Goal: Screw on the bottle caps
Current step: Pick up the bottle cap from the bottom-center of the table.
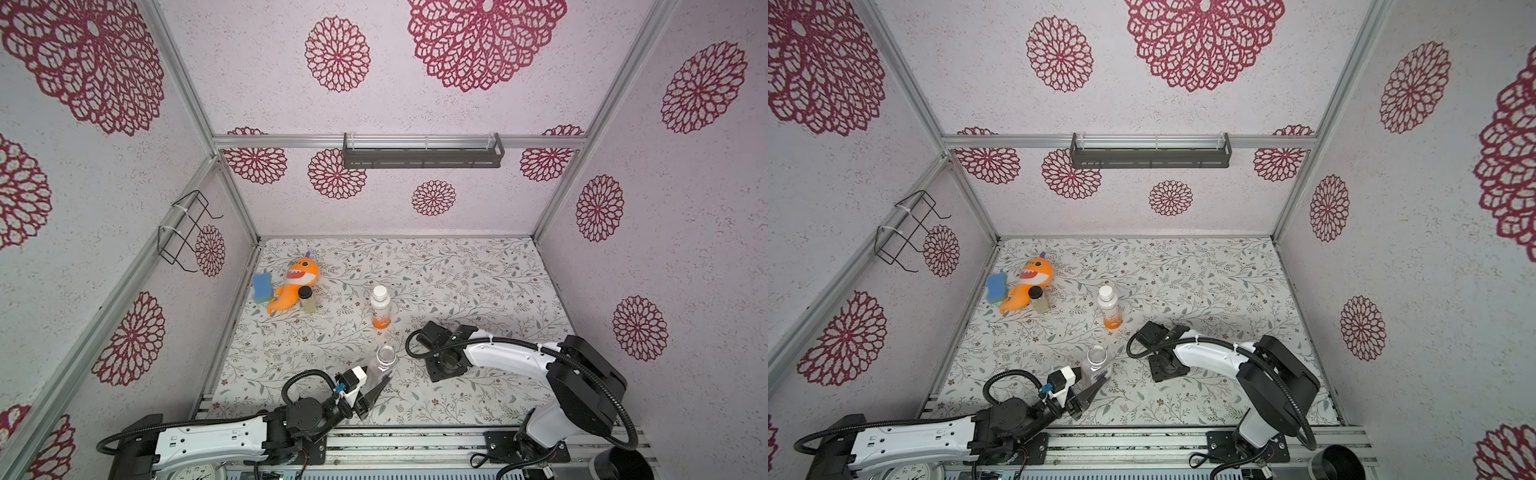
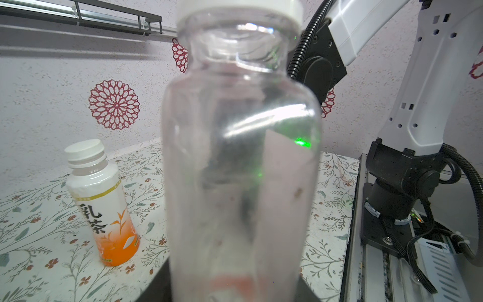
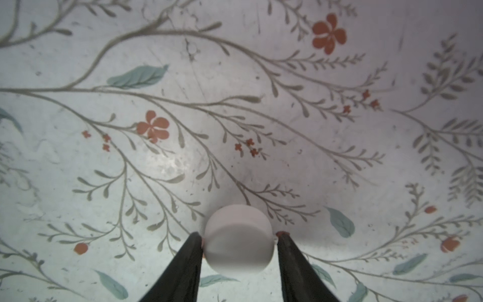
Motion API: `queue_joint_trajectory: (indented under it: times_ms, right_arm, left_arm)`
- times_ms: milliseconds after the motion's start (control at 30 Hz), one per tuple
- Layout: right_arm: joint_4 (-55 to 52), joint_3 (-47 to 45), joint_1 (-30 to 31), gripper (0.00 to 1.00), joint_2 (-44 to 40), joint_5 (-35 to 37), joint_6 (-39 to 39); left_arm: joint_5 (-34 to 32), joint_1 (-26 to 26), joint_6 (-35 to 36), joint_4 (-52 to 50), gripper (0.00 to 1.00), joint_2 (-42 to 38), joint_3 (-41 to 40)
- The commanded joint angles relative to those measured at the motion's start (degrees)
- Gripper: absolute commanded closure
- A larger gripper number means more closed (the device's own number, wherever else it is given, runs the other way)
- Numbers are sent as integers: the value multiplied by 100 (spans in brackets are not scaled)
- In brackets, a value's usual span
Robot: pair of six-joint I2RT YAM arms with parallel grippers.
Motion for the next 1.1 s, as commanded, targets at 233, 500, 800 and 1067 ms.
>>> queue_joint_trajectory:
  times_ms: [233, 500, 800, 1067]
  right_arm:
    - [86, -171, 27, 53, 31, 99, 175]
    - [19, -178, 27, 55, -114, 97, 74]
    - [-1078, 443, 27, 55, -1153, 451, -524]
    - [-2220, 1804, 39, 56, -2178, -422, -1575]
  left_arm:
    - [12, 28, 4, 173, 53, -19, -23]
    - [20, 29, -10, 184, 54, 98, -14]
    - [93, 27, -36, 252, 54, 225, -5]
    - [258, 37, -76, 476, 54, 490, -27]
